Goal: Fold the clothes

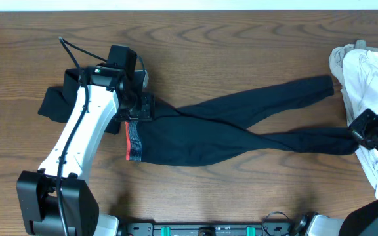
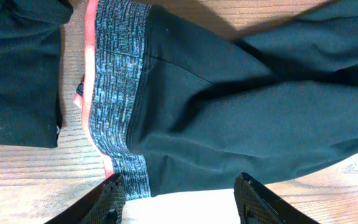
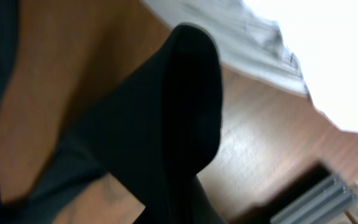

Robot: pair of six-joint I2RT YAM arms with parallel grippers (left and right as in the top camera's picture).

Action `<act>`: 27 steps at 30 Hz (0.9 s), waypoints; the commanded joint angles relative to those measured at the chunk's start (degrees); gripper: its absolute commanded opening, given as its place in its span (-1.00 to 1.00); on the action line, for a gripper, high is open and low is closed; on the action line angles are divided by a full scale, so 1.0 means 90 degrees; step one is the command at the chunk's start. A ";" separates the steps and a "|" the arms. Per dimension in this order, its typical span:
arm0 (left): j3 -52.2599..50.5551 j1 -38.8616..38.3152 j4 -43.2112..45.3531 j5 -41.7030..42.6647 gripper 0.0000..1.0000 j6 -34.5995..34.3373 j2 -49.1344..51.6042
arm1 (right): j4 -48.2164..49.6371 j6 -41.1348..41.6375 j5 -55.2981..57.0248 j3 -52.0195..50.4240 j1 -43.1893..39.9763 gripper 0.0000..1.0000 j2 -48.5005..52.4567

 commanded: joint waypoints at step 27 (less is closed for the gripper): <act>-0.0027 0.0015 -0.0034 0.0007 0.17 0.0129 0.0078 | -0.0058 0.4299 -0.4019 0.0100 -0.2278 -0.97 0.0821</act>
